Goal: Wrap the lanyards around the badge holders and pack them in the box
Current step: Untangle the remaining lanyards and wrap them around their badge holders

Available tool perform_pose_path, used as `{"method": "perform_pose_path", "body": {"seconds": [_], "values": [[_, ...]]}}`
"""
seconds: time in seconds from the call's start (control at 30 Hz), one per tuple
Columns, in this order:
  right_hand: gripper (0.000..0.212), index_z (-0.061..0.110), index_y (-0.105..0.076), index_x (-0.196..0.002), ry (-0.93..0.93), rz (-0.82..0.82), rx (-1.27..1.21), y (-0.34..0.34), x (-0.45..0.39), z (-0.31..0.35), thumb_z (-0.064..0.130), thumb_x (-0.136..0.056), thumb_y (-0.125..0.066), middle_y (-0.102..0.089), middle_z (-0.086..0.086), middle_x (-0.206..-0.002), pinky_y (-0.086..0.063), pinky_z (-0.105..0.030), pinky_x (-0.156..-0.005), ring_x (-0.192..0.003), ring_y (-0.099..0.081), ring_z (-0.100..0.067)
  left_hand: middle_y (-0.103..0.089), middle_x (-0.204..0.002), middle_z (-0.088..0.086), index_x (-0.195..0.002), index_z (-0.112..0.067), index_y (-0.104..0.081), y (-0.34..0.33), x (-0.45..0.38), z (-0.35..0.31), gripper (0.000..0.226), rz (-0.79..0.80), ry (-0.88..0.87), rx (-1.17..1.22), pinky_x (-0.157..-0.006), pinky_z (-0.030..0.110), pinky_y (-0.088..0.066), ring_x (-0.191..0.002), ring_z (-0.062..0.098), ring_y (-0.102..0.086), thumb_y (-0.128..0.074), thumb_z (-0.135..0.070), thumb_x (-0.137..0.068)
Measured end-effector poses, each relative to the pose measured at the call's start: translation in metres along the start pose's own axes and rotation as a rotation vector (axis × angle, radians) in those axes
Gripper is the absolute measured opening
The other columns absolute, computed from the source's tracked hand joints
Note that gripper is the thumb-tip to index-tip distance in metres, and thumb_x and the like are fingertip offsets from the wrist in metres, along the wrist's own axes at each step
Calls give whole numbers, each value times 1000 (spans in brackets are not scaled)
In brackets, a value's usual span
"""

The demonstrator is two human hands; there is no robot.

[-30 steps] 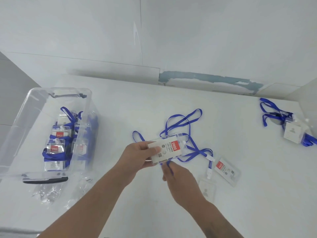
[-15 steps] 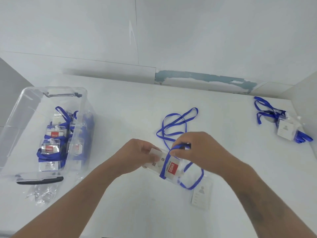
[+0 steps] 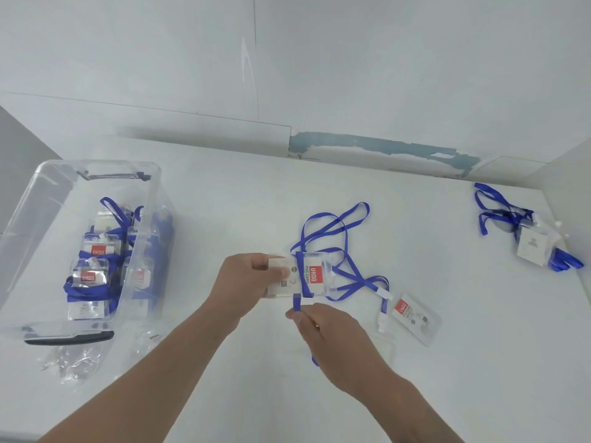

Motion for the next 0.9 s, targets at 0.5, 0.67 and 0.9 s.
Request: {"method": "perform_pose_path", "body": {"seconds": [0.5,0.67,0.9], "values": [[5,34,-78,-83,58,4,-283,96,-43,3,34,-84,-73,-72,11,-75,-48,-29,-67,-66,-59,-17,-78,-88,3,-93,-16,-79,-16,25,-20,12,358,-30,-235,-81,33,-60,-85,22,-75,-74,-9,-84],[30,17,-68,-72,-141,60,-695,49,-46,-23,1,-92,-53,-65,9,-55,-44,-17,-53,-56,-55,-14,-76,-104,11,-102,-10,-78,-12,24,-23,18,393,-4,101,-86,36,-59,-95,25,-73,-68,-6,-87],[33,31,-71,-101,-58,-23,-414,0,-14,-5,38,-102,-39,-51,12,-64,-38,-14,-60,-61,-48,-2,-78,-90,8,-93,-8,-76,10,2,-12,10,21,64,166,-67,23,-61,-80,21,-75,-70,-4,-86]]}}
Point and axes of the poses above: each hand's wrist, its own x-axis away from the middle knuckle, its own y-axis out of the back of the hand, z = x × y, the point moved 8 cm from there along -x, towards the middle knuckle
